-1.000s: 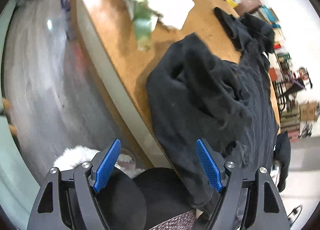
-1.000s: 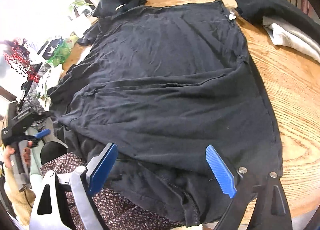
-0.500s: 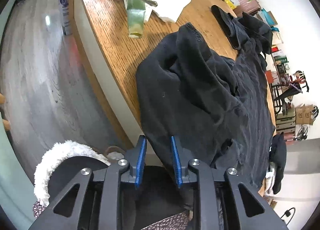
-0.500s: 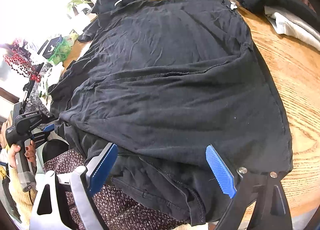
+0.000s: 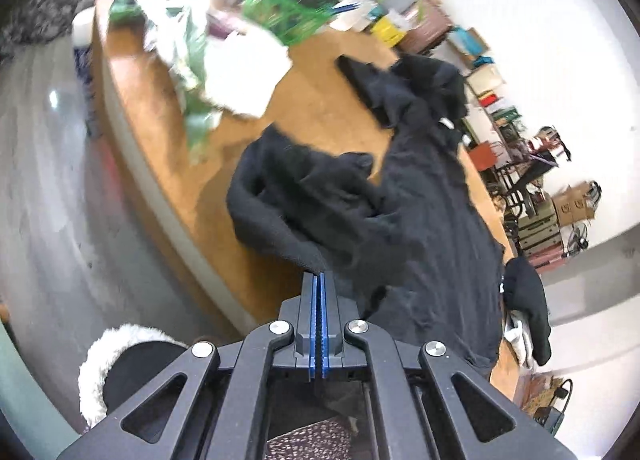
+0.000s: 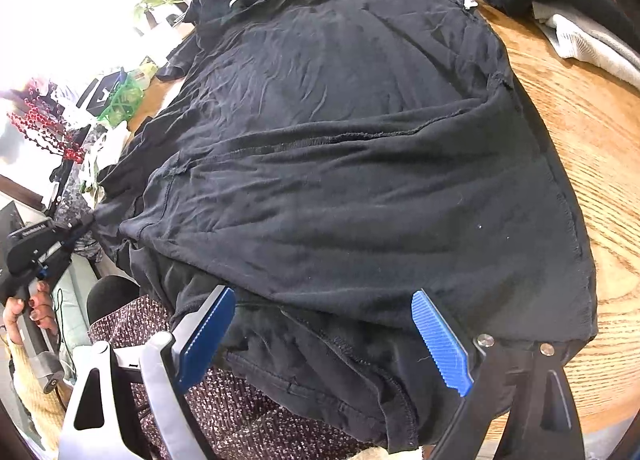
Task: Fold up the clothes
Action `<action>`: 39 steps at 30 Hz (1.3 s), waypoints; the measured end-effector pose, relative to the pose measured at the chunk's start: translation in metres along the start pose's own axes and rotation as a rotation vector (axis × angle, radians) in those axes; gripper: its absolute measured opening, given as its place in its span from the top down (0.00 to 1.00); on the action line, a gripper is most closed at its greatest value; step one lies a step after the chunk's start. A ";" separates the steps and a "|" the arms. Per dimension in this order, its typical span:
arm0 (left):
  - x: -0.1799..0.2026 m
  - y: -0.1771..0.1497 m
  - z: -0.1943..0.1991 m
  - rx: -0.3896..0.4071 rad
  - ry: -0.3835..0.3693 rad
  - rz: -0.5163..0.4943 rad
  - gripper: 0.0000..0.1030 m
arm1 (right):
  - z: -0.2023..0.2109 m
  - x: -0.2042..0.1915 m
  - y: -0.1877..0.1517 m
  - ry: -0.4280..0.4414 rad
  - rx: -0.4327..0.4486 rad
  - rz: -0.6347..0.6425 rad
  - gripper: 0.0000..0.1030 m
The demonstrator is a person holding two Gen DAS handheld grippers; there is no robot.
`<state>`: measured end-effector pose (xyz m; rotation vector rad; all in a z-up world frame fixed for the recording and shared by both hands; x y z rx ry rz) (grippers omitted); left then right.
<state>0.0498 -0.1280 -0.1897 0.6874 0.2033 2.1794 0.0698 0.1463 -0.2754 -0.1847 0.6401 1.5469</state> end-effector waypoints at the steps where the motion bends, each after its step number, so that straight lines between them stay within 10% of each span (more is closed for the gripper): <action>1: 0.005 0.001 0.003 0.010 -0.012 -0.014 0.99 | 0.000 0.001 0.000 0.001 0.000 -0.003 0.10; 13: 0.104 -0.022 0.035 0.109 -0.131 -0.364 0.99 | -0.004 0.005 -0.003 0.002 -0.007 -0.021 0.10; 22: 0.141 -0.085 -0.016 -0.024 -0.042 -0.620 0.99 | -0.004 0.006 -0.004 0.006 -0.003 -0.025 0.10; 31: 0.115 -0.121 -0.061 -0.222 0.070 -0.638 0.96 | -0.004 0.006 -0.003 -0.005 -0.004 -0.025 0.10; 34: 0.119 -0.123 -0.052 -0.233 -0.016 -0.621 0.78 | -0.005 0.006 -0.002 -0.006 -0.005 -0.026 0.09; 36: 0.125 -0.121 -0.038 -0.230 -0.112 -0.597 0.38 | -0.005 0.006 -0.002 -0.006 -0.005 -0.026 0.09; 39: 0.128 -0.107 -0.012 -0.197 -0.243 -0.535 0.31 | -0.005 0.006 -0.002 -0.005 -0.006 -0.025 0.09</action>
Point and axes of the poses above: each gripper's, at about its wrist camera, not at the fingertips, and z roughly against the way its jaws point, x to its right, y to its top, the point moved 8 cm from there along -z, roughly the way its jaws point, and after that the axes turned 10 degrees about y, right-handed, at the moved point
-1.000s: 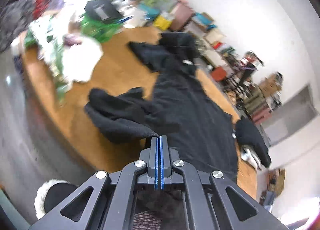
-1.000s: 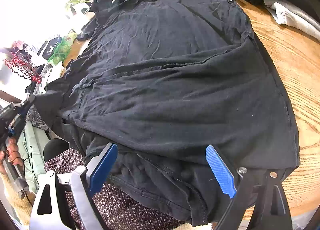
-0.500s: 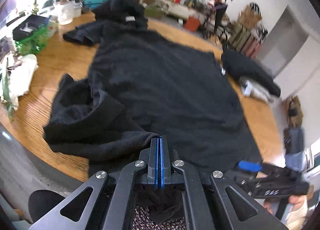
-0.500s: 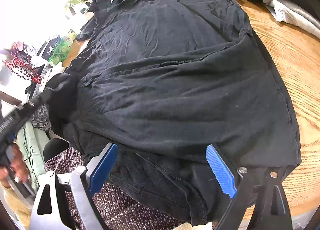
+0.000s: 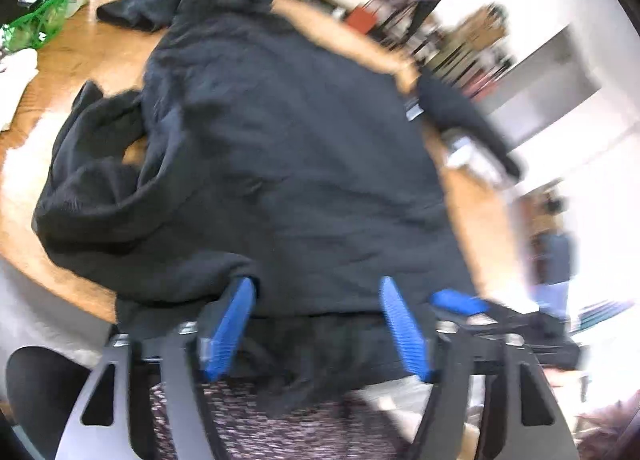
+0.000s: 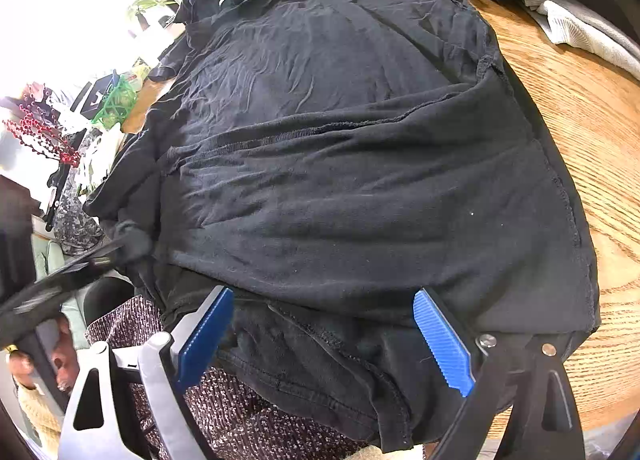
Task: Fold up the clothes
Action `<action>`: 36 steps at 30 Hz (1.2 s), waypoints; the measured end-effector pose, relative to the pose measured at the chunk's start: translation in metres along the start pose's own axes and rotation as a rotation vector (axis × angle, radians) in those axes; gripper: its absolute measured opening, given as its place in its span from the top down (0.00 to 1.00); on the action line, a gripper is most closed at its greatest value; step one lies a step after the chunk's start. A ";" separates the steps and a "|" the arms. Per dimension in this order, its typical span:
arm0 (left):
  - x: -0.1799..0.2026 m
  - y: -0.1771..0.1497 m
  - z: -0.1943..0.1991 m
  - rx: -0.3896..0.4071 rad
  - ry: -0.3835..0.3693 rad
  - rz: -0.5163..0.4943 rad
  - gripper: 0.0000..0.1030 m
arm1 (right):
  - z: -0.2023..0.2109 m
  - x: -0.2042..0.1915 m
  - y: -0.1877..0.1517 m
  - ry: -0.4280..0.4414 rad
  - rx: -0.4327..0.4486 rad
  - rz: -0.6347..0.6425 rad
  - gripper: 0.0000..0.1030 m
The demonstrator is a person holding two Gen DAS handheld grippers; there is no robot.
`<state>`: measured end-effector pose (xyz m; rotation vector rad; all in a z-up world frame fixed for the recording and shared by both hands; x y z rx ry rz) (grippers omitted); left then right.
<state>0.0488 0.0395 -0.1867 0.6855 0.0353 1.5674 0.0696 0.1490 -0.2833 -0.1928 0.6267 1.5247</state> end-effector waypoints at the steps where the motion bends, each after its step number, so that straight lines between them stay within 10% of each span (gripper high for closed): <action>1: -0.006 0.006 0.011 0.036 0.000 0.023 0.31 | 0.000 0.000 0.000 0.000 0.000 0.001 0.08; 6: -0.065 0.030 0.056 0.189 0.101 0.229 0.31 | 0.001 0.001 0.000 0.003 0.000 0.002 0.08; 9: -0.120 0.023 0.056 0.147 0.265 0.427 0.31 | 0.000 0.001 0.000 0.001 0.000 0.004 0.08; 14: -0.142 0.011 0.039 0.093 0.207 0.578 0.32 | -0.002 -0.001 0.001 -0.007 -0.004 0.012 0.06; 21: -0.135 0.022 0.027 0.096 0.116 0.600 0.37 | -0.001 -0.001 0.001 0.005 -0.002 0.006 0.06; 26: -0.134 0.030 0.023 0.115 0.164 0.581 0.93 | 0.001 -0.001 0.001 0.012 0.001 0.003 0.06; 36: -0.113 0.068 0.121 0.433 0.127 0.456 0.94 | 0.002 -0.001 0.001 0.025 0.007 -0.001 0.06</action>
Point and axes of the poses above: each gripper's, at about its wrist camera, not at the fingertips, and z roughly against the way its jaws point, x to its right, y to its top, the point moved 8 cm from there along -z, roughly the way its jaws point, and after that the axes turned 10 degrees about y, right-handed, at the moved point
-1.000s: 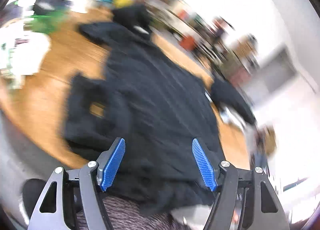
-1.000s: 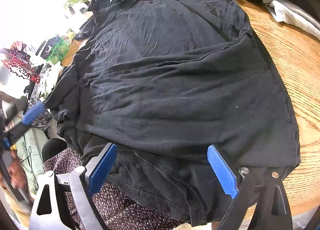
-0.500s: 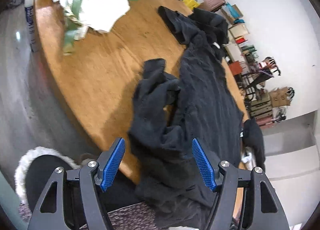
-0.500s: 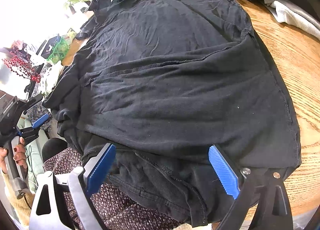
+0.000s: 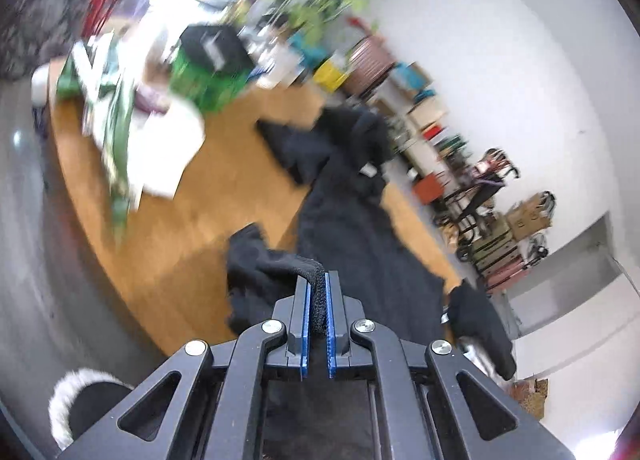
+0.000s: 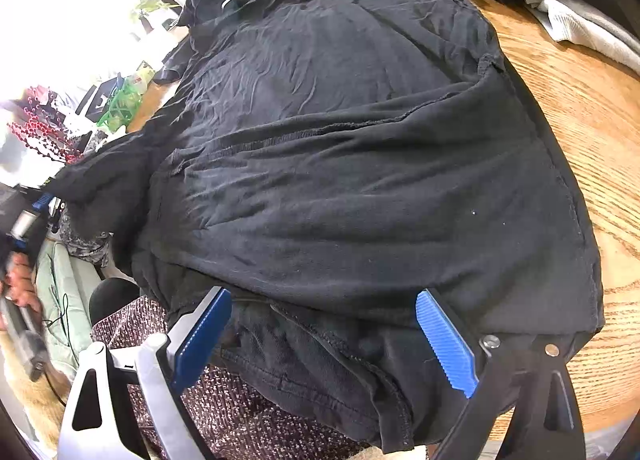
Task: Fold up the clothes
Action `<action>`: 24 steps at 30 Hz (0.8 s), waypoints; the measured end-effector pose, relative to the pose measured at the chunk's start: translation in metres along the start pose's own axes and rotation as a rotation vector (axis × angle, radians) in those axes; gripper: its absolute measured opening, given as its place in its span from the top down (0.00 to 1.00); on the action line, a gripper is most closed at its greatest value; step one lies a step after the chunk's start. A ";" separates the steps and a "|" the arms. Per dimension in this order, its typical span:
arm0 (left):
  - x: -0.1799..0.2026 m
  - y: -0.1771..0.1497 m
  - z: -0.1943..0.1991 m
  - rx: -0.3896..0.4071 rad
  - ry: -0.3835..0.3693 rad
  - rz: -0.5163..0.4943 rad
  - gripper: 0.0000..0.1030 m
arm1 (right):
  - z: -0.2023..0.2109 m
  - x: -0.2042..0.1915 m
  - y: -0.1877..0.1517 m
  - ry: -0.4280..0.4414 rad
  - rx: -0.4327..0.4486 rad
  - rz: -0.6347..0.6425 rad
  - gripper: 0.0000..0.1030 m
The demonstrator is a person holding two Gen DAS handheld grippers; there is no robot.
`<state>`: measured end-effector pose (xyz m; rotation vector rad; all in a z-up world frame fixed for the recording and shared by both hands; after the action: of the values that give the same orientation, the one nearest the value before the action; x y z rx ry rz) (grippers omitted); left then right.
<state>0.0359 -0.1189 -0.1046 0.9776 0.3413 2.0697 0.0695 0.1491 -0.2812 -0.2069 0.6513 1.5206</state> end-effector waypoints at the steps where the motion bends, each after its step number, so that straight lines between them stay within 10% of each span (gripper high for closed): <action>1: 0.003 0.003 0.003 0.011 -0.004 -0.007 0.94 | 0.000 0.000 0.000 0.000 0.000 0.001 0.06; 15: 0.104 -0.037 -0.024 -0.134 -0.113 -0.225 0.91 | 0.004 0.001 -0.001 0.010 0.008 -0.003 0.07; 19: 0.125 -0.055 -0.030 -0.234 -0.197 -0.244 0.25 | 0.006 0.002 -0.002 0.016 0.010 -0.010 0.07; 24: 0.116 -0.047 -0.018 -0.214 -0.246 -0.203 0.25 | 0.007 0.003 -0.003 0.021 0.014 -0.018 0.07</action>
<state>0.0047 0.0016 -0.0803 1.0085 0.0849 1.7399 0.0737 0.1556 -0.2776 -0.2182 0.6750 1.4978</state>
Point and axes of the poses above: each gripper's, at about its wrist camera, not at the fingertips, and z roughly against the way its jaws point, x to its right, y to its top, the point moved 8 cm from there along -z, roughly the way its jaws point, and after that the axes turned 10 degrees about y, right-handed, at the moved point
